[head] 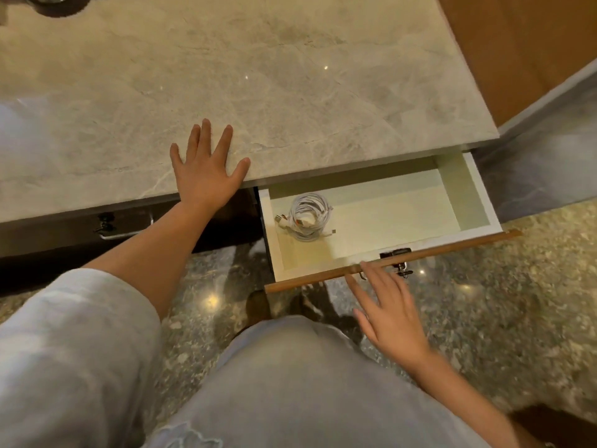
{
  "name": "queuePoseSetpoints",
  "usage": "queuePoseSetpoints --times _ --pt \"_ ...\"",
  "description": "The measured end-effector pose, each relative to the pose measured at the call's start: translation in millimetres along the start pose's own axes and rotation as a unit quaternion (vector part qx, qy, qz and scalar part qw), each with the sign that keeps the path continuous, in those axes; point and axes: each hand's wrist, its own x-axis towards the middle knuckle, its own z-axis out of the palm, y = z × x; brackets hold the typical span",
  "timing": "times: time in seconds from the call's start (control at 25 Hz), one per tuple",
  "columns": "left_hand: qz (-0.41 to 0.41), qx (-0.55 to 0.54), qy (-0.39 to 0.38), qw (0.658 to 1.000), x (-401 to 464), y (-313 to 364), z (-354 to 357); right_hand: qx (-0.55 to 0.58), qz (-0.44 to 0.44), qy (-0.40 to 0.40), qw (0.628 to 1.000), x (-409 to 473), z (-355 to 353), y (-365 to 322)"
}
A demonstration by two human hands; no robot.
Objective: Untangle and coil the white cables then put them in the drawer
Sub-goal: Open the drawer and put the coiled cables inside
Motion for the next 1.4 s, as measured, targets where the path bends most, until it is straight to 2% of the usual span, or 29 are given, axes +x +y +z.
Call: queuePoseSetpoints --times 0.12,0.28,0.52,0.76,1.2,1.4 --pt "0.003 -0.007 -0.018 1.0 1 0 -3 -0.02 0.04 -0.038 0.998 -25 26 -12" --pt "0.008 -0.018 -0.039 0.999 2 1 -5 -0.03 0.126 -0.063 0.99 -17 44 -25" --pt "0.013 -0.024 -0.052 0.998 3 3 -10 -0.021 0.181 -0.072 0.981 8 45 -34" --pt "0.011 -0.01 -0.053 0.998 3 1 -7 -0.023 0.177 -0.062 0.982 54 47 -23" --pt "-0.002 0.003 -0.005 1.0 3 1 -3 -0.005 0.097 -0.081 0.992 166 37 24" --pt "-0.012 0.005 -0.008 1.0 3 1 -1 0.001 0.108 -0.091 0.99 175 43 19"
